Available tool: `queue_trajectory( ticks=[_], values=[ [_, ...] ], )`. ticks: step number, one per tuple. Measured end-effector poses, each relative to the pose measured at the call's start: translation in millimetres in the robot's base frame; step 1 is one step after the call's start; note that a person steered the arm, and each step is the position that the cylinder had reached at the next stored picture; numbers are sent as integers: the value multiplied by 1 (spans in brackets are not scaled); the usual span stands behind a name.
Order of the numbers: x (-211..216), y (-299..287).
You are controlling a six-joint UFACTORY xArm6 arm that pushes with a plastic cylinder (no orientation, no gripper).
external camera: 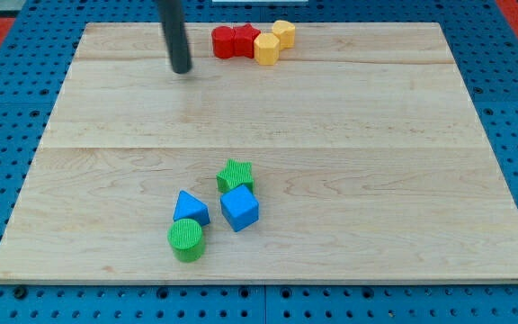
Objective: Adjust the blue blocks and green blocks into each other
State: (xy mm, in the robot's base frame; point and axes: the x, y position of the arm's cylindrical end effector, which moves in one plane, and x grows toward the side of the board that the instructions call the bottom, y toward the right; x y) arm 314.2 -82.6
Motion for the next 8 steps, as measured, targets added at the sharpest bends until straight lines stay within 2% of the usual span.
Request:
queue_trajectory(
  ticks=[1,2,3,4,5,6,7,8],
  values=[
    [45,63],
    [111,93],
    [147,94],
    [148,53],
    [188,52],
    [183,48],
    [197,119],
    [287,117]
  ],
)
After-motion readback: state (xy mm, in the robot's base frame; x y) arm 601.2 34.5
